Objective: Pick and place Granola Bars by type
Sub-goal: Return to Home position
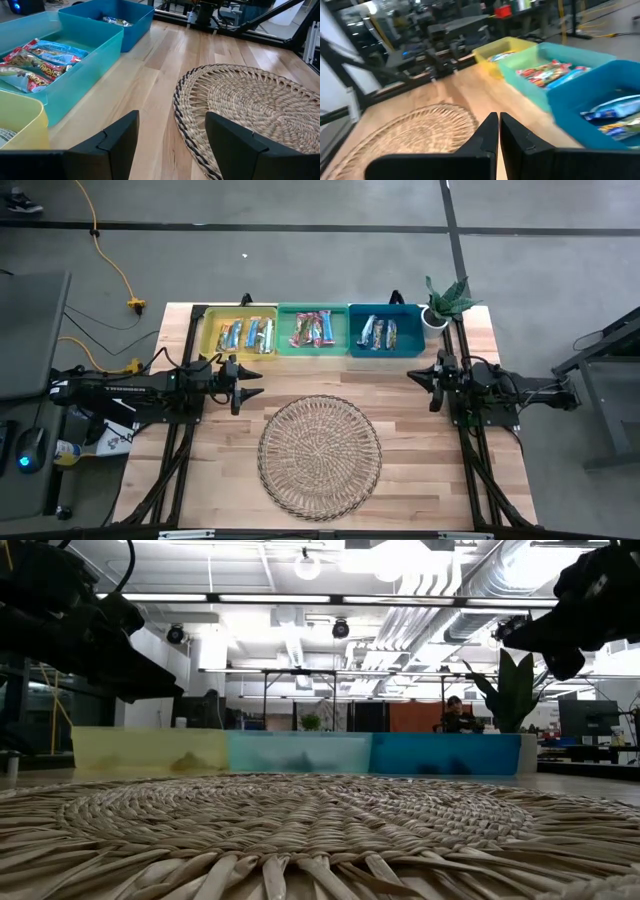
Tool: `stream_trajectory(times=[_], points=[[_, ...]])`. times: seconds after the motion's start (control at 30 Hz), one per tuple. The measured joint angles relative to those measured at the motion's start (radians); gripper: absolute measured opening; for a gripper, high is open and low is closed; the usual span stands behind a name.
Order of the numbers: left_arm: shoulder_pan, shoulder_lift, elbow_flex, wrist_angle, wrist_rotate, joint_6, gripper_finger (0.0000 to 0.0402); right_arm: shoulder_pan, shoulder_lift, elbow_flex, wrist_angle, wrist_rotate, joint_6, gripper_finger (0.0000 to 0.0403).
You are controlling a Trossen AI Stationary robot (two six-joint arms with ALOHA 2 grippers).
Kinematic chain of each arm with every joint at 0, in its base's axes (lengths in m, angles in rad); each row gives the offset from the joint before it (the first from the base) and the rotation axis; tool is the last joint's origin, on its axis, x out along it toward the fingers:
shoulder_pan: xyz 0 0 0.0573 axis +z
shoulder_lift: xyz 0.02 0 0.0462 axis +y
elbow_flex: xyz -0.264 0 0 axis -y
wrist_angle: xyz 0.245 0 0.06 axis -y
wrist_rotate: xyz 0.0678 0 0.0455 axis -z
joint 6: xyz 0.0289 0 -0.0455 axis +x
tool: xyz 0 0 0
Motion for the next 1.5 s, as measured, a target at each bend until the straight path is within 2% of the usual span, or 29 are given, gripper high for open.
stream_trajectory(times=[0.17, 0.33, 0.6, 0.87, 1.5], points=[[0.000, 0.000, 0.000, 0.000, 0.000, 0.000, 0.0225, 0.000, 0.000, -0.024, 0.033, 0.057, -0.019, 0.0000], [0.000, 0.000, 0.000, 0.001, 0.000, 0.000, 0.0225, 0.000, 0.047, -0.079, 0.168, 0.027, -0.026, 0.0000], [0.000, 0.000, 0.000, 0.000, 0.000, 0.000, 0.0225, 0.000, 0.099, -0.078, 0.139, 0.011, 0.065, 0.0000], [0.000, 0.000, 0.000, -0.001, 0.000, 0.000, 0.0225, 0.000, 0.101, -0.079, 0.167, 0.015, 0.019, 0.0000], [0.000, 0.000, 0.000, 0.000, 0.000, 0.000, 0.0225, 0.000, 0.101, -0.079, 0.166, 0.011, 0.026, 0.0000]])
